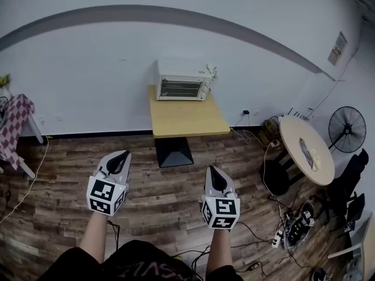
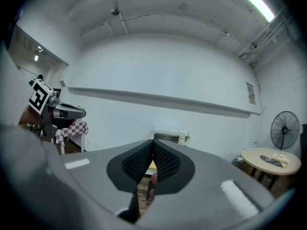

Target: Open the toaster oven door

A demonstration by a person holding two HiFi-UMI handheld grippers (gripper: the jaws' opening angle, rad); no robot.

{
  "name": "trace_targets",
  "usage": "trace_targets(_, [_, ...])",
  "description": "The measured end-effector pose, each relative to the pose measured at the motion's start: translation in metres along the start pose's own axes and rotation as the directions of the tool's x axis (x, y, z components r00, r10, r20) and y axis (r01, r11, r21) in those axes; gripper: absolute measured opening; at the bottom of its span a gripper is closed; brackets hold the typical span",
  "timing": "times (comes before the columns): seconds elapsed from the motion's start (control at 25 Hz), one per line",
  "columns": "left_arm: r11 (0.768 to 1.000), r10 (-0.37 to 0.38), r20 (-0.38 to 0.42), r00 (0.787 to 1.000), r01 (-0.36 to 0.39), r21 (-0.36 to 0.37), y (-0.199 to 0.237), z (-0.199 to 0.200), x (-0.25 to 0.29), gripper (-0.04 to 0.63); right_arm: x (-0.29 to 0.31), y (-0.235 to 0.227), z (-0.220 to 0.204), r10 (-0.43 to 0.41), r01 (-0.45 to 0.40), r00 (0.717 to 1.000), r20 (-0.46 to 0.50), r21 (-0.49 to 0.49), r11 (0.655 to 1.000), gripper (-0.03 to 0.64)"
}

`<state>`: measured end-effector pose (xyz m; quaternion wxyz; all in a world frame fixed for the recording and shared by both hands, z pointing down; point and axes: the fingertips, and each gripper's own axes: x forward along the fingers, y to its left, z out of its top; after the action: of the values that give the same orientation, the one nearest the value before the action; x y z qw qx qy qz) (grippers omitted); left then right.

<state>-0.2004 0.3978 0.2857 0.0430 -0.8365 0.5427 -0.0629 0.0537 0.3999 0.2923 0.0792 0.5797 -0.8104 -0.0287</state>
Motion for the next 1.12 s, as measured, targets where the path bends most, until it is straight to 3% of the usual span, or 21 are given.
trace_targets(0.64, [0.998,-0.054,0.009,0.999,0.054,-0.02,0.045,-0.018,-0.001,-0.002,0.02,0.039,0.005,-0.067,0.067,0.998,0.0,-0.036,0.997,0.005])
trace_targets(1.12, [0.997,-0.078,-0.006,0.997,0.078,-0.027,0.053,-0.03,0.05,-0.003,0.063,0.016,-0.003,-0.073,0.073,0.997,0.011,0.008,0.997,0.005])
